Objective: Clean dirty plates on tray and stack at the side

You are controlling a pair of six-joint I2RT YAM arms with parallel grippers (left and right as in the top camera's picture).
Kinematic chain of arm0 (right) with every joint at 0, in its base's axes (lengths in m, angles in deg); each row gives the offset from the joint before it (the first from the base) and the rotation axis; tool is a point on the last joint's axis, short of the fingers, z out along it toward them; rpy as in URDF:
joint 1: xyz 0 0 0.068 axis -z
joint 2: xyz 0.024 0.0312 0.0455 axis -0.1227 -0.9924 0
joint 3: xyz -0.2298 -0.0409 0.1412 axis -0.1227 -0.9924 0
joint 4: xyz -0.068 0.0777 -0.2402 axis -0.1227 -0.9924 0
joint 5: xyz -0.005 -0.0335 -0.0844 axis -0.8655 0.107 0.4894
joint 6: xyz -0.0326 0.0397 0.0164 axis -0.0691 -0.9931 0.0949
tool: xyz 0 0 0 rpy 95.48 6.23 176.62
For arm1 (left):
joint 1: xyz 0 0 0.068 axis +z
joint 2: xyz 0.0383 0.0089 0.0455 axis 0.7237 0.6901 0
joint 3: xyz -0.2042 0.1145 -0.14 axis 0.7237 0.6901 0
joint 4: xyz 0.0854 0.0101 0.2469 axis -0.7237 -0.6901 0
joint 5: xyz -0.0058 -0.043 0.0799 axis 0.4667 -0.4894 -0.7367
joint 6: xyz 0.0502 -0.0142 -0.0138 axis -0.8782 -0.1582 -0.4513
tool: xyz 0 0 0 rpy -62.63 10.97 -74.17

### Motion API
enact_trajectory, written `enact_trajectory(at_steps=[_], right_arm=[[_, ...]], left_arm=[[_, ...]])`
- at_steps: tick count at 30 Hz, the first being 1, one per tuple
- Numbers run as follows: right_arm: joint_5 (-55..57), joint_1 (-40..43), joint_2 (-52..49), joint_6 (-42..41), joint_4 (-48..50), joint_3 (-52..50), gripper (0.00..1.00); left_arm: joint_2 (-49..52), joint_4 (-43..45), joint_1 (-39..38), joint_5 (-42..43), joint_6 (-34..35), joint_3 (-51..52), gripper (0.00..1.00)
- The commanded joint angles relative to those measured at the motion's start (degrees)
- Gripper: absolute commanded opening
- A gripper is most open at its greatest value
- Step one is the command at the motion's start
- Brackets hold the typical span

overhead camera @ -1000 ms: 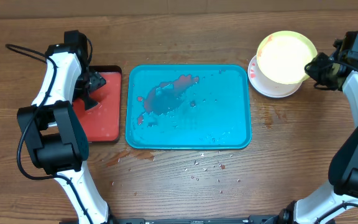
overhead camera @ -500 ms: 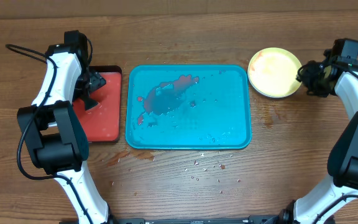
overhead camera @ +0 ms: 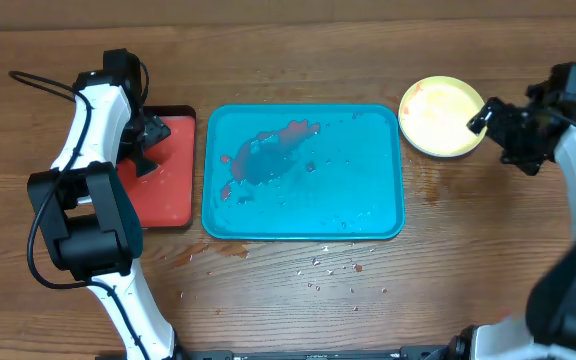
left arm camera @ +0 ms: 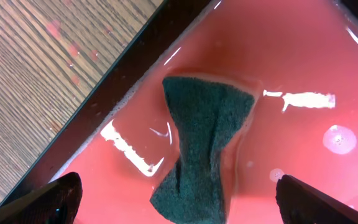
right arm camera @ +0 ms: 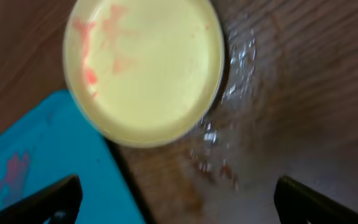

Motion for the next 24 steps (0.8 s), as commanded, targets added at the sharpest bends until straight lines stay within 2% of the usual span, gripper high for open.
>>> enact_trajectory(at_steps=[1, 6, 12, 24], right_arm=[[-1.0, -3.1, 8.3, 3.5, -4.3, 0.1, 1.0], [-1.0, -12.6, 18.0, 4.5, -11.7, 0.1, 1.0], [-0.9, -20.9, 21.0, 4.5, -14.1, 0.1, 1.0], [-0.7, -22.3, 21.0, 3.2, -18.9, 0.1, 1.0]], left_arm=[[-0.1, 0.0, -0.4, 0.1, 0.0, -0.1, 1.0], [-0.1, 0.0, -0.4, 0.1, 0.0, -0.1, 1.0], [-0.1, 0.0, -0.4, 0.1, 0.0, -0.1, 1.0], [-0.1, 0.0, -0.4, 0.1, 0.0, -0.1, 1.0]])
